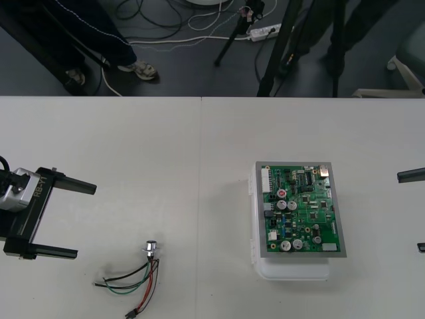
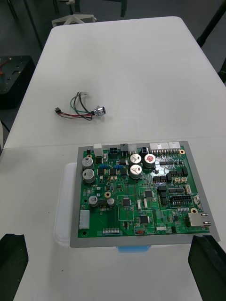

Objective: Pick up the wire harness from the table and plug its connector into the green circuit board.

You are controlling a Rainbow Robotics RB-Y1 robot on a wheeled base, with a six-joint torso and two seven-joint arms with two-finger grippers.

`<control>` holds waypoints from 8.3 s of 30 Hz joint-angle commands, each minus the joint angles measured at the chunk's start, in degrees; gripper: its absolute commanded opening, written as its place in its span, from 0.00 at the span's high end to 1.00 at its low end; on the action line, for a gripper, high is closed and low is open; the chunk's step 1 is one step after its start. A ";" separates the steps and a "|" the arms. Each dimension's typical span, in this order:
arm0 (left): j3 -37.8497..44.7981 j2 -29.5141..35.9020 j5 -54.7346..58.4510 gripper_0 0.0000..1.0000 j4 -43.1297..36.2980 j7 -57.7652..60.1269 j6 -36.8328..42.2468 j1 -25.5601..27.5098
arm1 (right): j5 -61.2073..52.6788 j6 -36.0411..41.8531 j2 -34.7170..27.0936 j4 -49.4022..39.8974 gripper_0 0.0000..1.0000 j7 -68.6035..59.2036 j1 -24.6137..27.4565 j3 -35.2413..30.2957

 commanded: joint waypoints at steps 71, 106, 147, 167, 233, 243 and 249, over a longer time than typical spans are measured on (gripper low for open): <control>1.68 2.33 0.65 0.00 -1.56 3.10 0.92 1.14 | 0.23 0.44 0.29 -1.27 0.00 1.83 0.60 0.74; -0.43 3.47 -12.36 0.00 -4.99 -4.81 -0.14 -0.70 | -12.08 -0.44 4.24 5.50 0.00 3.24 5.26 1.35; -36.99 3.74 -55.42 0.00 -12.37 -32.76 19.90 -24.17 | -20.60 -2.90 7.85 15.96 0.00 27.23 -2.30 13.48; -54.83 -1.45 -86.27 0.00 -12.37 -41.64 26.23 -31.20 | -21.92 -2.90 8.11 14.91 0.00 27.50 -4.76 16.38; -71.27 -9.36 -92.42 1.00 4.06 -43.92 43.28 -33.31 | -23.86 -2.90 6.88 13.32 0.00 20.55 -3.53 17.52; -72.06 -9.36 -92.60 1.00 3.98 -44.36 43.28 -34.10 | -23.59 -2.90 6.18 13.50 0.00 20.82 -2.30 17.44; -72.06 -9.36 -93.13 1.00 4.33 -44.62 43.28 -34.45 | -23.42 -2.90 5.91 14.55 0.00 21.26 -2.30 17.44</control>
